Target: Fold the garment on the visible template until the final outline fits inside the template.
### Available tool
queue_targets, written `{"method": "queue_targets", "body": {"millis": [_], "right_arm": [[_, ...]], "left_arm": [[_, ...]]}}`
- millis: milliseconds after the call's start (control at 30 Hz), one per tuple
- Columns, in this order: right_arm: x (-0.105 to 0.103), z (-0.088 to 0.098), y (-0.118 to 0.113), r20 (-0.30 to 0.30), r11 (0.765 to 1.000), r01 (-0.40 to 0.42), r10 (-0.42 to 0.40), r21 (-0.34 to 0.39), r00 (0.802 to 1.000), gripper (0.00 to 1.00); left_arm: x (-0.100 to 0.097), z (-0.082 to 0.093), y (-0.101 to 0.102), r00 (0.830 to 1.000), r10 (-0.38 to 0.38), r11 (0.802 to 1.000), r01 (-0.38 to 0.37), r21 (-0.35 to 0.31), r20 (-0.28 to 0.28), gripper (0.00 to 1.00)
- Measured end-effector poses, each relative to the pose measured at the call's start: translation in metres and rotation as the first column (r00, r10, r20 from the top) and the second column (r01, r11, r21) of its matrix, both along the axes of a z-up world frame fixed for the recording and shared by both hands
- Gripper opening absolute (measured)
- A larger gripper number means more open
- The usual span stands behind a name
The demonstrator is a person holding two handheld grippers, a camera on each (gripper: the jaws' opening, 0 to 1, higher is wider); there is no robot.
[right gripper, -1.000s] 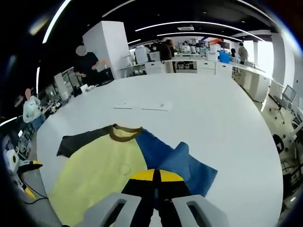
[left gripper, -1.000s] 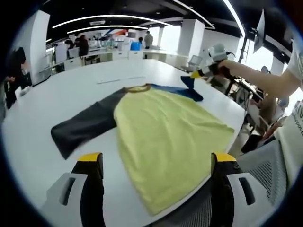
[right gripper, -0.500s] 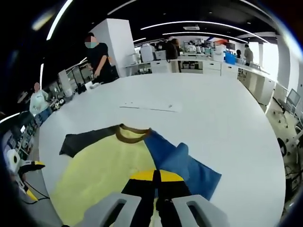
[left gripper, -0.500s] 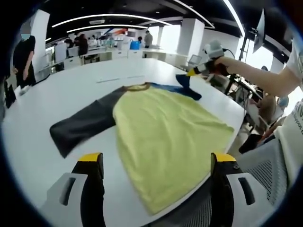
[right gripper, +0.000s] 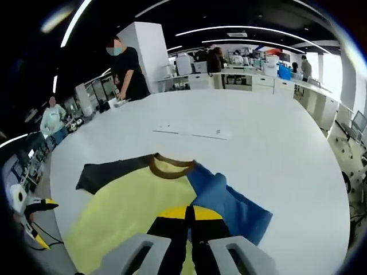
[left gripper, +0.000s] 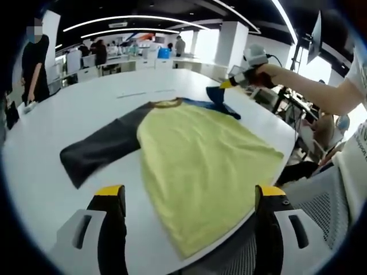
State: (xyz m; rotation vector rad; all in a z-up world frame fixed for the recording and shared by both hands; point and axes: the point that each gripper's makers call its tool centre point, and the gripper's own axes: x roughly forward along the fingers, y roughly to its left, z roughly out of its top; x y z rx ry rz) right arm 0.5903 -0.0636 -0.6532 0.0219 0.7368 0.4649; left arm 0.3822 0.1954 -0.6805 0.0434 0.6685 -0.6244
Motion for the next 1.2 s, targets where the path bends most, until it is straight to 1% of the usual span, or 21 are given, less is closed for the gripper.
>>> {"method": "queue_targets", "body": {"millis": [400,767,1067,1200], "right_arm": [[0.014,-0.006,0.019,-0.009,1.0,-0.025,0.026,0.01,1.0,0.0],[0.019,-0.009,0.042,-0.009,0.998,-0.056,0.056,0.005,0.998,0.0],[0.021,-0.008,0.066,-0.01,0.997,-0.08,0.08,0.022,0.997,0.0],[0.022,-0.007,0.079,-0.015,0.995,-0.098,0.098,0.025,0.995,0.0]], "left_arm": [[0.001,-0.003,0.0,1.0,0.002,1.0,-0.002,-0.007,-0.003,0.89],[0.002,-0.005,-0.003,1.0,-0.013,1.0,0.013,-0.005,-0.007,0.89],[0.003,-0.006,-0.004,1.0,-0.024,1.0,0.024,-0.001,-0.01,0.89],[0.003,-0.007,-0.004,1.0,-0.028,1.0,0.028,0.014,-0.008,0.89]]}}
